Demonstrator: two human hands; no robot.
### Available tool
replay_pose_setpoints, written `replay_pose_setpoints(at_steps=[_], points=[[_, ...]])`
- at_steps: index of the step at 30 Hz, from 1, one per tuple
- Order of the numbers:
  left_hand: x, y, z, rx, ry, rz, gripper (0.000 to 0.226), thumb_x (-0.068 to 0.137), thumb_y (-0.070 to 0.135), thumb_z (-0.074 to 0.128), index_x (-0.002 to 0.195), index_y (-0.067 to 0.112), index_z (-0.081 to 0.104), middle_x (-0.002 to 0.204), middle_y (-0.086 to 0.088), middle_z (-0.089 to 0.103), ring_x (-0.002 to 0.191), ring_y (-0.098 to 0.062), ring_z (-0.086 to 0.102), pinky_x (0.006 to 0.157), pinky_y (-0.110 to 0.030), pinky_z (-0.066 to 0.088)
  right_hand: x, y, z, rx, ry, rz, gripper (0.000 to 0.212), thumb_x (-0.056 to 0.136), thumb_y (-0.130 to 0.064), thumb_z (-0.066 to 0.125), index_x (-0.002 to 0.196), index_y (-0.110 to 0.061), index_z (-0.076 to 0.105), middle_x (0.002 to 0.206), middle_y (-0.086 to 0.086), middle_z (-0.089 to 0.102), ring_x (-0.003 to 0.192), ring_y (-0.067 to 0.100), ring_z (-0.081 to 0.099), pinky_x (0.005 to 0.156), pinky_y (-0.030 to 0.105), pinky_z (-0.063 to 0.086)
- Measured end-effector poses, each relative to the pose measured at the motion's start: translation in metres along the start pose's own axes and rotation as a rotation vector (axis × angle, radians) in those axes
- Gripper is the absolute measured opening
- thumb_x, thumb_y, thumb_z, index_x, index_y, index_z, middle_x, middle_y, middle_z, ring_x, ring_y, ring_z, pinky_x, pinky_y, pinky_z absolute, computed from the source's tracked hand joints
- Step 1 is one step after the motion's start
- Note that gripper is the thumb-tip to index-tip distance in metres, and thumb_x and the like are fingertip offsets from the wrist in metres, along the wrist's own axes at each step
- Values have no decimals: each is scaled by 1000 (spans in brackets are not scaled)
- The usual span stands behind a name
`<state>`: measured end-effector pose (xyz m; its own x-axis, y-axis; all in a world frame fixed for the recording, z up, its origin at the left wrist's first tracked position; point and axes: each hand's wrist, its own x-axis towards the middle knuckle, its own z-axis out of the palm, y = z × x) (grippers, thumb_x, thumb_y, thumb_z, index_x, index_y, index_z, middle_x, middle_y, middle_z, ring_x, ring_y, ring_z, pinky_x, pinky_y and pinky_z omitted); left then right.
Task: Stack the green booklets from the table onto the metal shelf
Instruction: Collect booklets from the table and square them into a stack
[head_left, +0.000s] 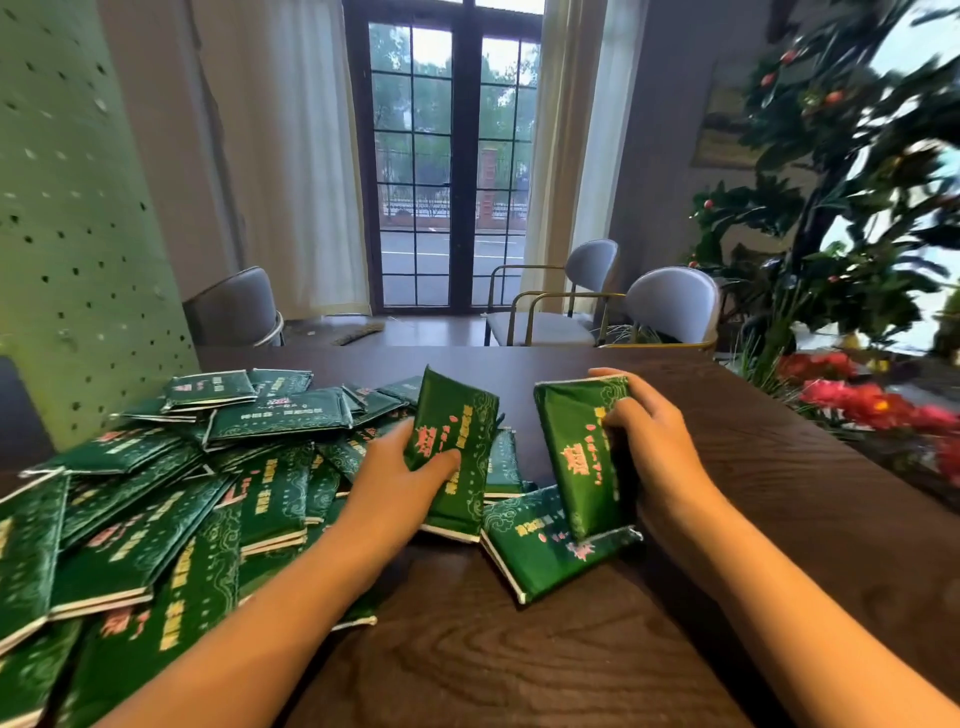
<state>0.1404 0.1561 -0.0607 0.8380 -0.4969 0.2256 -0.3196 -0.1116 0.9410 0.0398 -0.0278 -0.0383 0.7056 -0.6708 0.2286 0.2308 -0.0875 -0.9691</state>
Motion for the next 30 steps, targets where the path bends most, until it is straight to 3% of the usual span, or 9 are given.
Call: replay_pose_setpoints(at_steps=[2,5,8,11,15,19,21,25,30], points=[[-3,1,3,-62,-16,-28,19,88,5,63,99,21,62,88,3,73,74,-10,69,64,-17,52,-6,-2,6,86,-50,58,38,85,8,40,102,-18,63,73,6,60,57,14,55,49,21,48],[-5,4,7,-167,-47,-79,20,89,2,61,102,17,62,96,-4,73,89,-22,70,81,-37,56,-14,-1,13,100,-178,66,35,88,7,48,108,-19,60,87,10,66,64,14,66,54,25,54],[-5,7,13,-263,-66,-131,15,97,9,49,98,13,63,102,-14,71,97,-32,66,93,-50,50,-18,7,16,-9,-291,16,31,88,2,57,112,-17,59,101,10,68,76,13,69,61,24,54],[-9,9,15,-330,-128,-135,14,96,18,53,106,12,61,104,-14,72,94,-27,69,88,-45,54,-19,12,17,-75,-360,-24,32,87,-4,62,117,-11,57,105,9,70,86,16,70,69,23,54],[-16,9,13,-288,-210,-81,25,88,11,64,111,16,58,101,-6,74,91,-23,71,81,-38,58,-18,13,17,-160,-428,-166,31,87,-5,64,115,-16,58,102,7,71,94,21,68,81,29,55],[-15,7,15,-319,-169,-108,24,90,5,60,111,17,58,102,-6,73,94,-25,70,85,-42,56,-16,13,11,-547,-355,-356,32,92,-22,58,122,-31,52,76,-6,60,69,6,56,65,16,44],[-13,5,15,-362,-138,-147,23,92,5,58,112,15,58,102,-7,73,91,-24,70,80,-38,57,-11,12,2,-730,-346,-397,32,94,-27,54,126,-30,51,79,-6,57,67,5,53,62,14,40],[-10,6,14,-489,-91,-229,18,93,2,53,109,11,58,91,-7,73,71,-15,70,57,-24,56,2,7,-17,-1075,-458,-314,36,92,-40,53,126,-27,54,95,-7,55,80,6,53,79,28,47],[-9,9,13,-583,-49,-298,16,94,3,50,107,8,58,87,-10,71,68,-18,68,53,-26,57,3,-8,-32,-1179,-685,42,64,80,-53,65,136,-32,41,122,-5,49,106,10,50,95,26,42]])
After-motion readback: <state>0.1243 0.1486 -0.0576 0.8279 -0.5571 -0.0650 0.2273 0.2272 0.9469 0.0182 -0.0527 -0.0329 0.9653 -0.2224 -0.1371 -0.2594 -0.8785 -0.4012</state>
